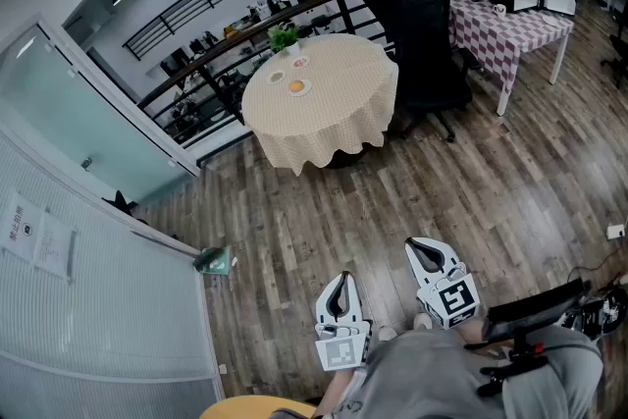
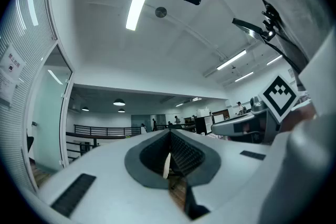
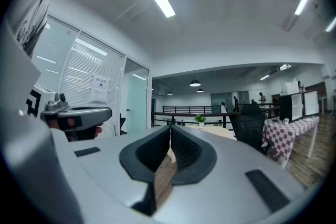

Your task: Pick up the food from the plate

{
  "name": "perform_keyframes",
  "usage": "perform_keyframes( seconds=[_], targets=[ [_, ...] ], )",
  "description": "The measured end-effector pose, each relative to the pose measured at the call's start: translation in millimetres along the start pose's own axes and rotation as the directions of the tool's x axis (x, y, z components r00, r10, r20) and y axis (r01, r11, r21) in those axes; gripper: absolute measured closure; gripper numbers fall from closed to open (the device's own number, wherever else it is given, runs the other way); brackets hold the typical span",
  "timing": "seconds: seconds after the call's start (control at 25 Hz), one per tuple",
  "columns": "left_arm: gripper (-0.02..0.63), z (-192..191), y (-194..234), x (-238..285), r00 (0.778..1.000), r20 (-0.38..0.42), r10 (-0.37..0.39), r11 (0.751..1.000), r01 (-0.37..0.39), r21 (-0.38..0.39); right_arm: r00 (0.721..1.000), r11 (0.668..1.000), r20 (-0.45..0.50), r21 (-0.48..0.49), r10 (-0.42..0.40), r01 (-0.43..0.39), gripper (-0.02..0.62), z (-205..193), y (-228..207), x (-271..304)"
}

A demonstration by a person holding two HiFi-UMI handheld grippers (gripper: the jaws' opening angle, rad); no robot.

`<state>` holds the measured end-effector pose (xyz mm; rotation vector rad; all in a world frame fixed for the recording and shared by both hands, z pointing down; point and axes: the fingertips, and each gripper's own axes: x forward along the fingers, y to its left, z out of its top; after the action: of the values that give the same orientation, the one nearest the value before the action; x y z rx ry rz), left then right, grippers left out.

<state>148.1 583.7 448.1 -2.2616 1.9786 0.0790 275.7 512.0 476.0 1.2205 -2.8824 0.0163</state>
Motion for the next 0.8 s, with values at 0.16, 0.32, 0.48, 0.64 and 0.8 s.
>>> perform_keyframes(
  seconds=[0.16,0.32,0.48,0.64,0.8],
  targets=[
    [0.594,-13.2,5.9,-5.0,1.0,-0.014,0.018,0.975,-0.021,-0.222,1.0,1.0,-0.012,0.01,0.013,-0.013,0.578,-0.5,2.6,-8.1],
    [0.594,-14.9,-2.5,-5.9,0.998,-0.031,0.061,0.973,-0.066,-0.22,0.999,0.999,0.006,0.012,0.033,-0.033,0.58,0.2,-1.0,-19.9],
    [0.594,-13.9,-11.4,-6.9,0.994,-0.034,0.108,0.968,-0.113,-0.224,0.999,0.998,-0.007,0.046,0.041,-0.04,0.58,-11.5,-14.4,-21.5],
    [0.594,-6.3,-15.9,-12.7,0.991,-0.04,0.131,0.974,-0.136,-0.181,0.998,0.988,-0.023,0.139,0.066,-0.062,0.58,-22.8,-23.3,-18.9],
    [0.594,-2.2,-15.0,-11.5,0.985,-0.04,0.168,0.969,-0.173,-0.176,0.996,0.986,-0.03,0.147,0.088,-0.083,0.58,-23.9,-29.1,-16.8]
  ],
)
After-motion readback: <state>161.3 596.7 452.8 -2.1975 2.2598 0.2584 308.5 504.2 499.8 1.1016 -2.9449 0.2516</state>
